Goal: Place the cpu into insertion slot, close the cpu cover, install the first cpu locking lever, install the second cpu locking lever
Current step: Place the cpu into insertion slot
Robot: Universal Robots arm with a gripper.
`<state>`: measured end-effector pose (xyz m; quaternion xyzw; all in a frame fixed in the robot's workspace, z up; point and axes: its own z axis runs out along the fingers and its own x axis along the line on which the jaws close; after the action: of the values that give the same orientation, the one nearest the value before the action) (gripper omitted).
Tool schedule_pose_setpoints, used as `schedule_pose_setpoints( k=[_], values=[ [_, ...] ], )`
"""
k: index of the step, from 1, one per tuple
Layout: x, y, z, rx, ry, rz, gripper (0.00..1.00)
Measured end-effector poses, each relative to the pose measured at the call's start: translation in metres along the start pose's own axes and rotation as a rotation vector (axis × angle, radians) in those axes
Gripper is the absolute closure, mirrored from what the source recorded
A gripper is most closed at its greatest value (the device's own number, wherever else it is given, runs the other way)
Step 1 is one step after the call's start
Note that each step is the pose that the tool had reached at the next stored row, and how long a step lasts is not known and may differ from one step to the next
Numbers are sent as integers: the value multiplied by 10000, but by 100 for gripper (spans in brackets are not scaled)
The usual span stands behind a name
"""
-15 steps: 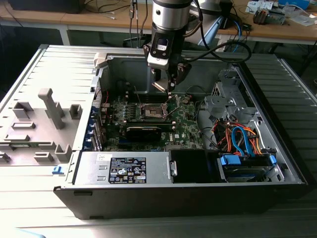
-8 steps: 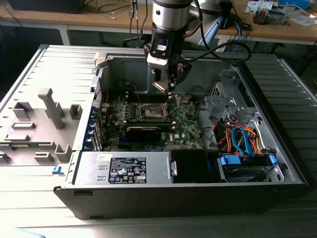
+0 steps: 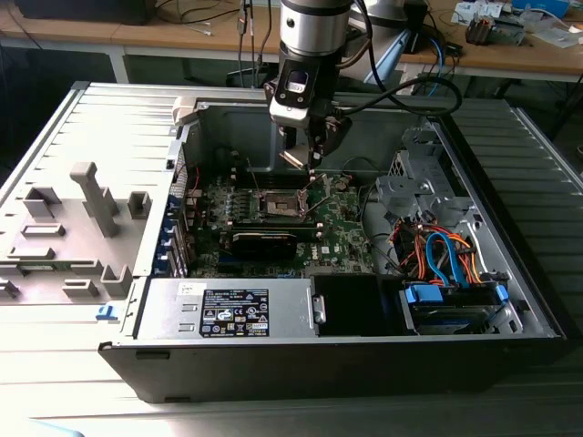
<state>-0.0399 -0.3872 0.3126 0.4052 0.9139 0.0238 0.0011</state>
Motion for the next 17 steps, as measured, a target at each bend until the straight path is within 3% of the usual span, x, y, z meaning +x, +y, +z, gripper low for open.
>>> schedule_pose_setpoints(
  k=[17],
  values=[
    [0, 0, 3, -5, -12, 268, 45]
  ],
)
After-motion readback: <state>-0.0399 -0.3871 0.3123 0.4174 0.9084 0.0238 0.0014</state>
